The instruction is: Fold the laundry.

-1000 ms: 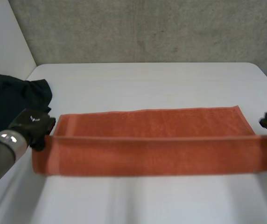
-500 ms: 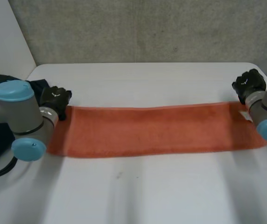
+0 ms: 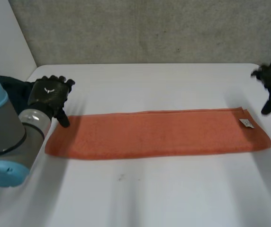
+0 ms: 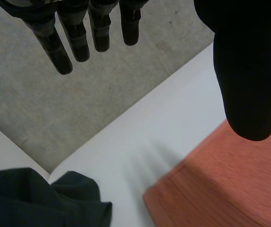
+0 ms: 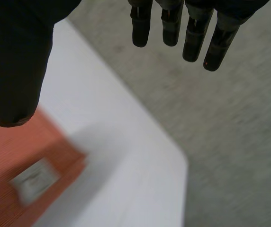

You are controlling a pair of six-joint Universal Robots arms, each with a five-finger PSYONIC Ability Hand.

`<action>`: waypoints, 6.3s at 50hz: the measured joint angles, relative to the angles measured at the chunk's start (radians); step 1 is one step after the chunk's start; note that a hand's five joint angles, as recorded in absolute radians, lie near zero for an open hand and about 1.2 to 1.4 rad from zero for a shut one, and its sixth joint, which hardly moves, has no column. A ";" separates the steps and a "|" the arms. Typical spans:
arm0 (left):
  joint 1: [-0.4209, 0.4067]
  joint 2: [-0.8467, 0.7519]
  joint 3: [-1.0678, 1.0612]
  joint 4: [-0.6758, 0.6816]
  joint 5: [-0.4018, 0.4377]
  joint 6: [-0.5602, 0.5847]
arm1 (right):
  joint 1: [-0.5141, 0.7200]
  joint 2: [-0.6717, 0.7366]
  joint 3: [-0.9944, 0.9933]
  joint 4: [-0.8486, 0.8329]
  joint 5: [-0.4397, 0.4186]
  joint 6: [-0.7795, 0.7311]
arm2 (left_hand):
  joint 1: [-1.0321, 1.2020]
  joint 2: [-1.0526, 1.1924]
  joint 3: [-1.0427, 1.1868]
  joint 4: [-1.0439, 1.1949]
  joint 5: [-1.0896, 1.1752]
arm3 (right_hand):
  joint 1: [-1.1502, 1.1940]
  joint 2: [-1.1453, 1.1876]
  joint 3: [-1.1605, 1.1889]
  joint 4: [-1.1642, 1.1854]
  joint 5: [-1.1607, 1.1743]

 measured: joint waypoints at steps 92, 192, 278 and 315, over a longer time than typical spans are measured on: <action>-0.017 0.005 -0.122 0.070 0.000 -0.009 | -0.263 0.272 0.124 -0.090 -0.413 -0.152 | 0.000 0.000 0.000 0.000 0.000 | 0.748 0.931 0.930 0.920 0.876; -0.245 -0.006 0.018 0.081 -0.074 -0.009 | 0.554 0.101 0.028 -0.084 -0.002 -0.029 | 0.000 0.000 0.000 0.000 0.000 | 0.754 0.957 0.965 0.957 0.922; -0.323 -0.006 0.312 -0.242 0.255 -0.238 | 0.366 -0.002 0.285 -0.021 0.119 0.667 | 0.000 0.000 0.000 0.000 0.000 | -0.017 -0.003 -0.003 -0.001 0.000; -0.298 -0.012 0.257 -0.254 0.322 -0.293 | 0.524 0.271 0.145 -0.177 0.081 0.900 | 0.000 0.000 0.000 0.000 0.000 | 0.346 0.501 0.455 0.474 0.455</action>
